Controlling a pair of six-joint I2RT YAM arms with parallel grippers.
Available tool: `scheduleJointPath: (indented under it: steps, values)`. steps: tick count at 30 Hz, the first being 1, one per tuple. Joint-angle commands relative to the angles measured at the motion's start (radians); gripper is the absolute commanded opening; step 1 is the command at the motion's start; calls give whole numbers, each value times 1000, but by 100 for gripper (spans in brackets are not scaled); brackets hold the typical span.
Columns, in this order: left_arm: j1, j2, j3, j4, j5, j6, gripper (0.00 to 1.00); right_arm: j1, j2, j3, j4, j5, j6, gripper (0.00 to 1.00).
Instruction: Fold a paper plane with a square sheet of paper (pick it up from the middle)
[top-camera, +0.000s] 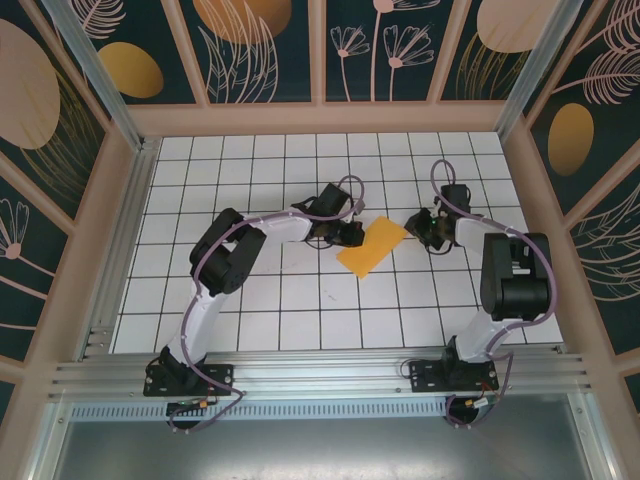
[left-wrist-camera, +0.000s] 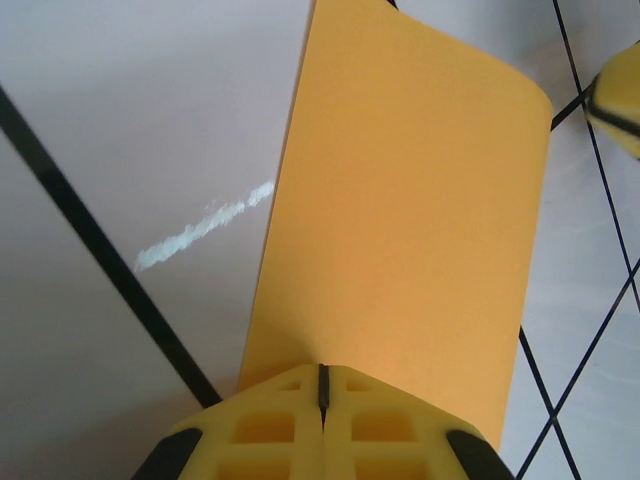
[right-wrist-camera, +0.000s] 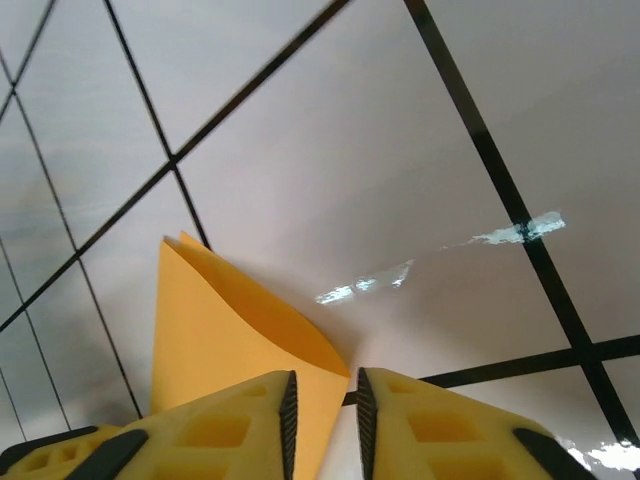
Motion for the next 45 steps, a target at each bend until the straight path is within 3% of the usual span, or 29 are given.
scheduleJointPath:
  steps: [1,6,14,23,29,37,45]
  values:
    - [0,-67,-23,35,3,-45,9,4,-28,-35,-30,8,23,30]
    - [1,-128,-42,54,-44,-48,25,51,-3,-45,17,-39,38,40]
    - [37,-259,-219,174,-170,-112,36,131,116,74,-12,-17,5,41]
    - [110,-357,-391,297,-188,-162,39,184,290,320,-119,-83,-169,43]
    - [110,-357,-423,344,-166,-182,39,188,355,458,-216,-39,-216,43]
    - [110,-331,-412,346,-139,-174,38,181,283,393,-224,71,-150,31]
    - [110,-313,-395,333,-124,-170,38,183,248,393,-243,96,-140,34]
